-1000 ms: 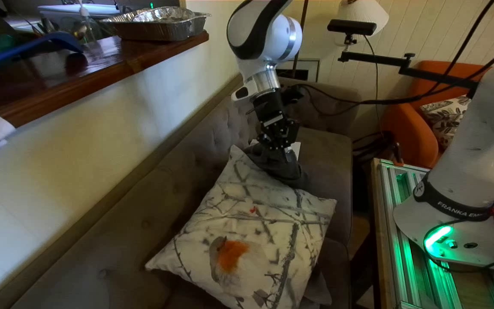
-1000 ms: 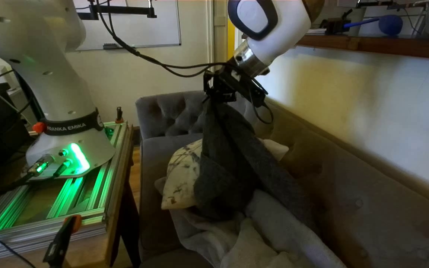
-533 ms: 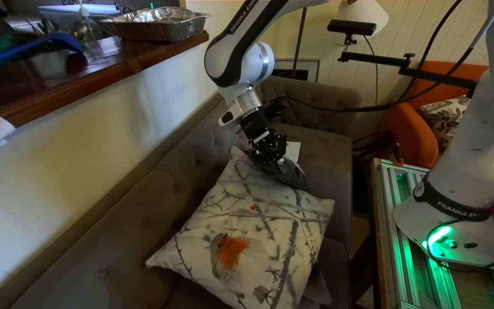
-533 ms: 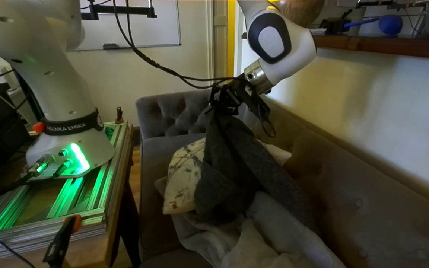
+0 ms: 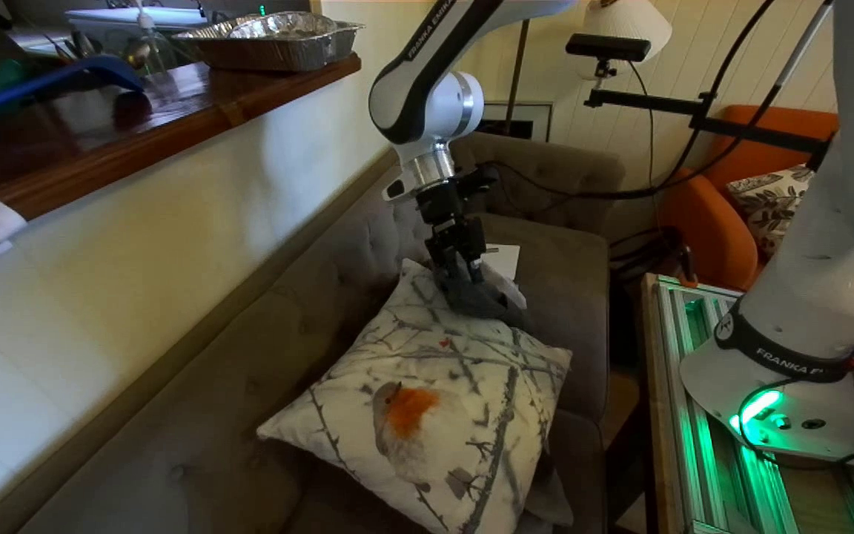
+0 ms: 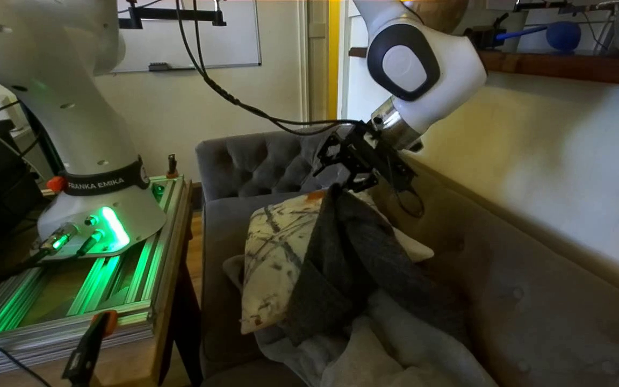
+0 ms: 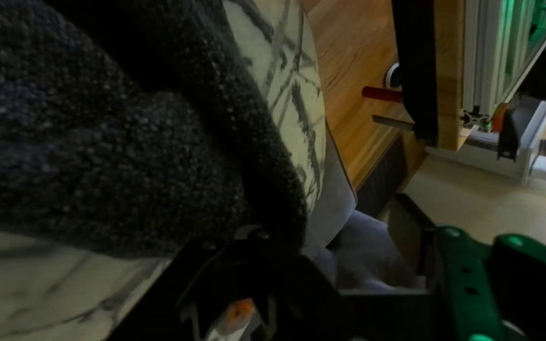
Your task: Place the grey towel over the pillow on the left.
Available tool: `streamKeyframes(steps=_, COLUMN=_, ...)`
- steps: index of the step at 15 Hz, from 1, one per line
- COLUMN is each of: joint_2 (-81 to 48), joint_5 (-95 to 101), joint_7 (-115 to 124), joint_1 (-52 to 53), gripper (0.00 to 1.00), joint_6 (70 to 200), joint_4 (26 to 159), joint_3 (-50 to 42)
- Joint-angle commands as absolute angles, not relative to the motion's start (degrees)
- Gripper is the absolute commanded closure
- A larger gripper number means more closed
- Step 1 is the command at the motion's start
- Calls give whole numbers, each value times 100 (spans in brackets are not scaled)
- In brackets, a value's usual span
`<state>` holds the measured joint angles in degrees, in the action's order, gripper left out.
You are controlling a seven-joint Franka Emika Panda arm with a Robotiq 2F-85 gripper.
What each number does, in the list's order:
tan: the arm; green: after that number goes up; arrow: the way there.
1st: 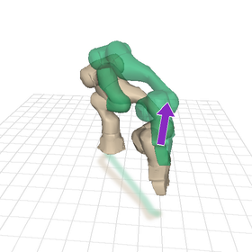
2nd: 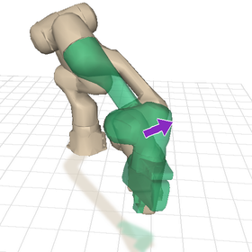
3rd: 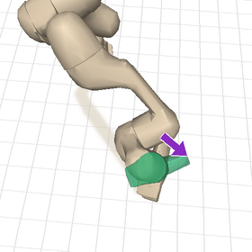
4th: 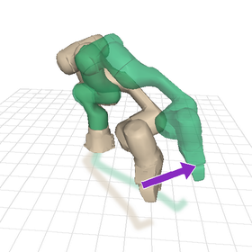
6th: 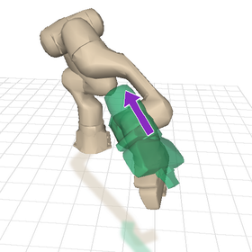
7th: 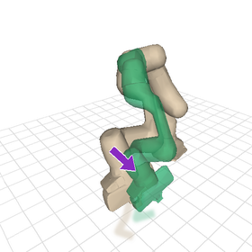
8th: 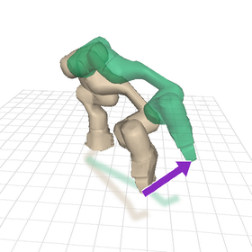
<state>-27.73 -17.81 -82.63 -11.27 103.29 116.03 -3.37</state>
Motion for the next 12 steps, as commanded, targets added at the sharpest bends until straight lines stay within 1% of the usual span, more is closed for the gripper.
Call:
streamKeyframes(steps=1, joint_2=-2100, joint_5=-1961, joint_7=-8026, joint_1=-1537, gripper=7, joint_6=10777, joint_4=12334, joint_3=-574)
streamKeyframes(steps=2, joint_2=-1993, joint_5=-1994, joint_7=-7966, joint_1=-1619, gripper=2, joint_6=10896, joint_4=12452, joint_3=-649)
streamKeyframes(steps=3, joint_2=-1902, joint_5=-2008, joint_7=-7898, joint_1=-1694, gripper=0, joint_6=11040, joint_4=12550, joint_3=-734)
streamKeyframes(steps=6, joint_2=-1985, joint_5=-2134, joint_7=-7693, joint_1=-1915, gripper=0, joint_6=11545, joint_4=12577, joint_3=-932)
streamKeyframes(steps=12, joint_2=-3062, joint_5=-3155, joint_7=-7212, joint_1=-2344, gripper=0, joint_6=12745, joint_4=11984, joint_3=-816)
